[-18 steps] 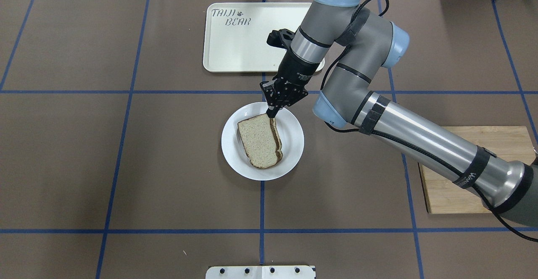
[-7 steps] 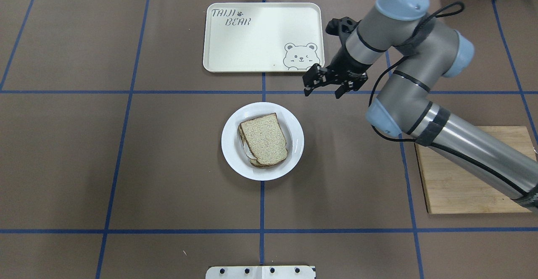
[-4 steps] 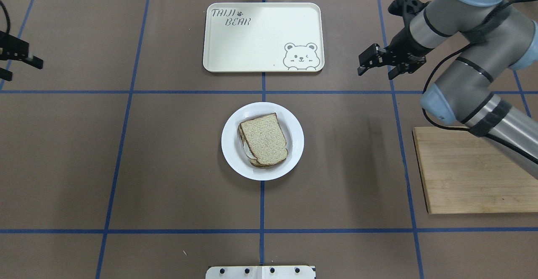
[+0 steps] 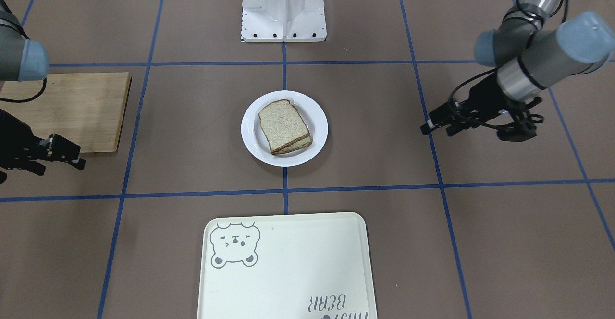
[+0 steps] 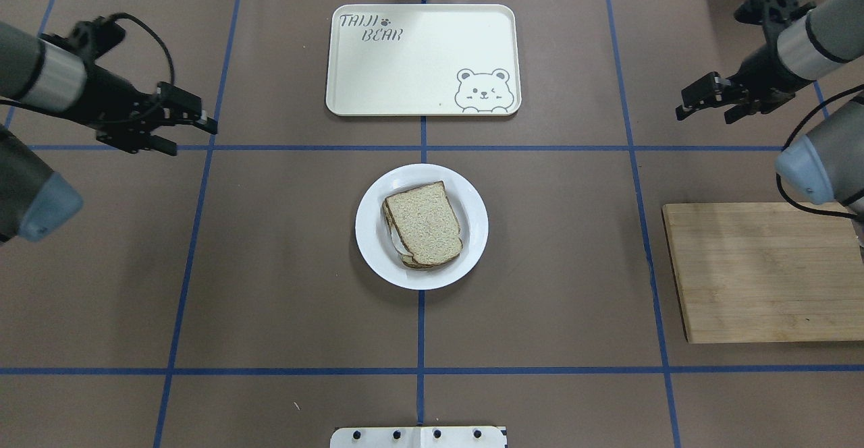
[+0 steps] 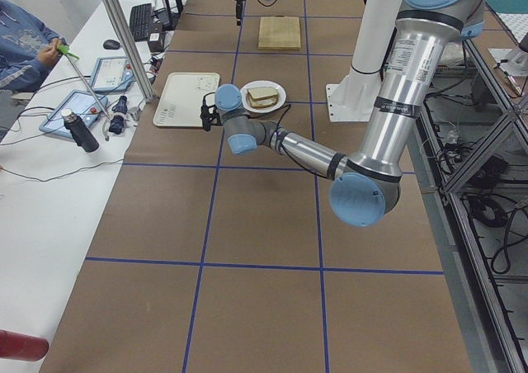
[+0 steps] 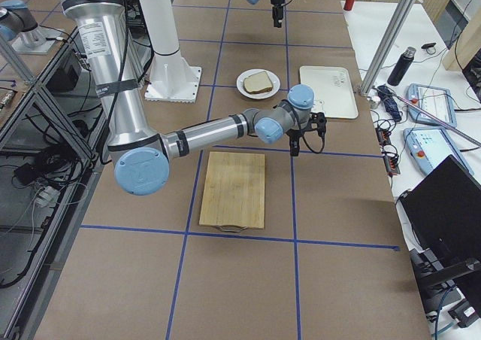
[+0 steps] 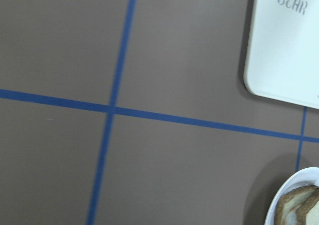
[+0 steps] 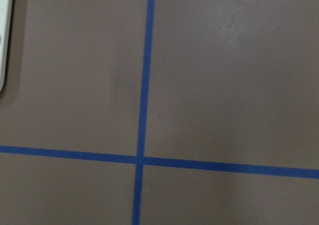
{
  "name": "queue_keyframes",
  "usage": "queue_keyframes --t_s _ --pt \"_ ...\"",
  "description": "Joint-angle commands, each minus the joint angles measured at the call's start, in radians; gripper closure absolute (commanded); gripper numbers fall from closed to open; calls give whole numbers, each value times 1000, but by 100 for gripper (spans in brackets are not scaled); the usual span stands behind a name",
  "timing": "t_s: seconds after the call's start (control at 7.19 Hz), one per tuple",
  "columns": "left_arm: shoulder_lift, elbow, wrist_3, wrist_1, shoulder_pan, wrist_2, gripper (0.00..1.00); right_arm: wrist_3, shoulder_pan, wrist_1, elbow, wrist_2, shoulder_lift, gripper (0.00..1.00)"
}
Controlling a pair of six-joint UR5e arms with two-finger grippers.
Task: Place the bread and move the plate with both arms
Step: 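Move the left gripper to the plate rim nearest the robot and grip it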
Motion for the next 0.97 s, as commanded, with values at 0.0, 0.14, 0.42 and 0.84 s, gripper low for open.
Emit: queue_keyframes --t_s 0.0,0.14,0.42,0.84 --pt "-49 114 -270 -341 218 242 6 -51 47 -5 87 17 -117 1" --pt "-47 139 -324 -441 258 286 8 -52 58 0 105 15 -149 1" --pt "-47 152 -382 -557 367 479 16 -51 56 -2 138 15 -168 1" --pt "-56 173 -381 -562 408 506 26 -51 56 -2 138 14 -168 1"
